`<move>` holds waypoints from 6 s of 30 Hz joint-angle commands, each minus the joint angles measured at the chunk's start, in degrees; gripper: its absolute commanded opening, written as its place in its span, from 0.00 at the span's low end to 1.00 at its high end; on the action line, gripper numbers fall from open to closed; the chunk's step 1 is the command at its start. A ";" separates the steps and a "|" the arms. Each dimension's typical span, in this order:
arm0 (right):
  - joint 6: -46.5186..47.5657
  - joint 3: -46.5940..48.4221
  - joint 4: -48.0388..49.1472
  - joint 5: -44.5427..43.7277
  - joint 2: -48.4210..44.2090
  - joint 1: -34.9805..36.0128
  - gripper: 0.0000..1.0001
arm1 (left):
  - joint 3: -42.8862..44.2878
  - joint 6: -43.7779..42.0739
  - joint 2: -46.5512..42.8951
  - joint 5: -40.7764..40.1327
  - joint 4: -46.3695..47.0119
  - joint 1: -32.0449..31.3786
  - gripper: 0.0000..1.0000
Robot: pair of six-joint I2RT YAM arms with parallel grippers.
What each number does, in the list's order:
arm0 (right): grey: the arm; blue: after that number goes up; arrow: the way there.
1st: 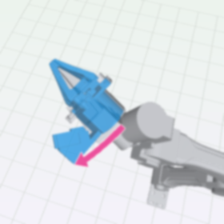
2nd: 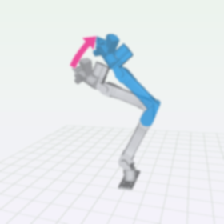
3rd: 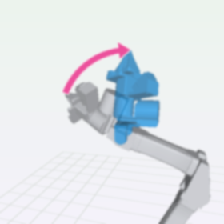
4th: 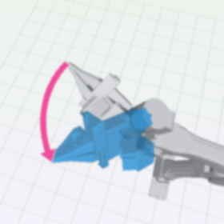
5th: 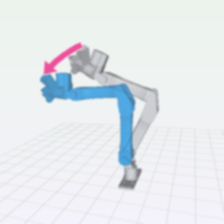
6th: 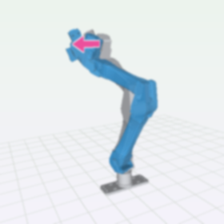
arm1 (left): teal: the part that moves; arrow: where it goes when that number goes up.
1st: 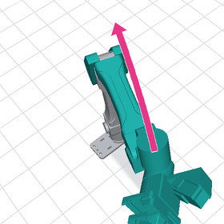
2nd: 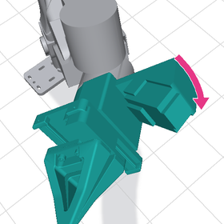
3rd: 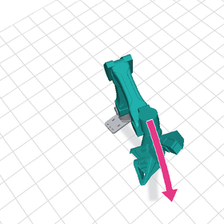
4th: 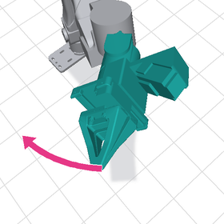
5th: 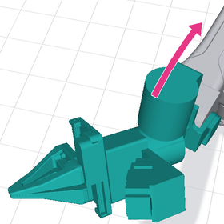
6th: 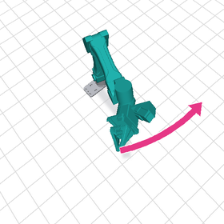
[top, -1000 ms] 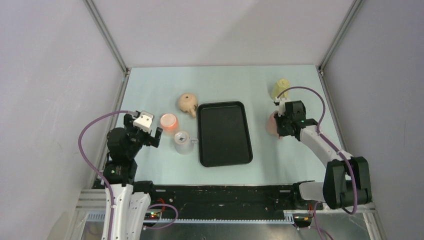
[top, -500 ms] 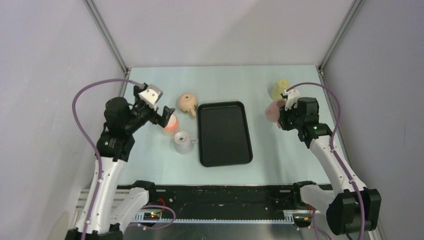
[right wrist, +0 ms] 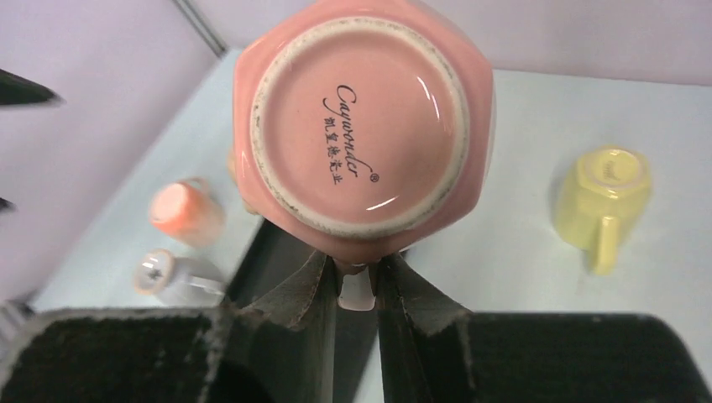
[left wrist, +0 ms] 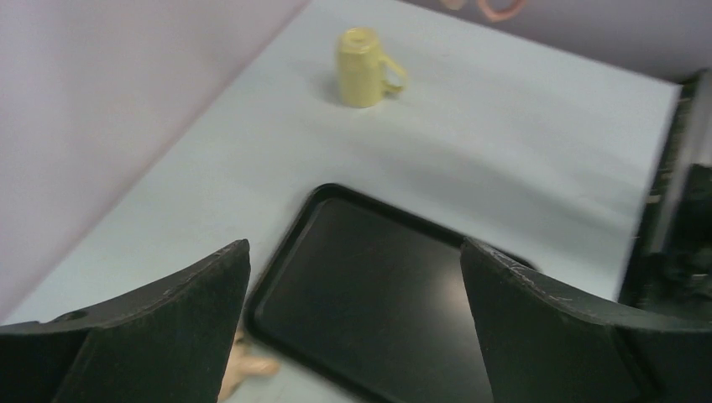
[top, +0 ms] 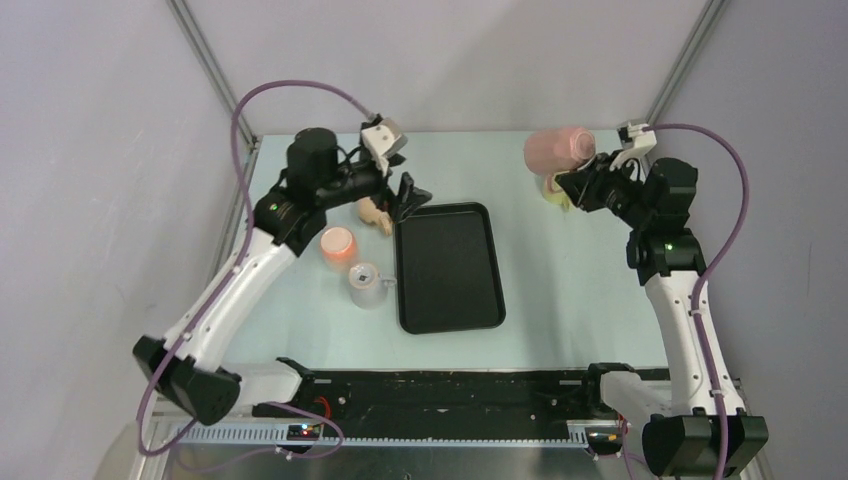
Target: Turn the mug right side up
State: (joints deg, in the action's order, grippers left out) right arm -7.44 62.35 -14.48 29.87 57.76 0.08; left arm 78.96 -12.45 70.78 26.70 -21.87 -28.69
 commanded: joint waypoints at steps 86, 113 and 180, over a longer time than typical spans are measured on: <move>-49.78 -29.08 84.90 15.45 11.19 14.54 0.00 | -10.59 82.60 21.89 27.61 79.71 -10.08 0.26; -46.44 -28.98 83.83 15.15 9.54 13.68 0.65 | -14.31 81.26 19.73 24.74 80.55 -6.47 0.00; 20.39 -21.81 6.43 4.12 -9.92 6.64 0.97 | -2.91 6.56 16.63 -16.54 -5.05 -0.81 0.00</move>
State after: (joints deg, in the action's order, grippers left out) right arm 11.38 41.01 -10.83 34.63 48.80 6.52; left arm 72.47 -1.83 90.59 13.39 -28.51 -28.75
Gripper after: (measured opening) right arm 0.970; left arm 0.239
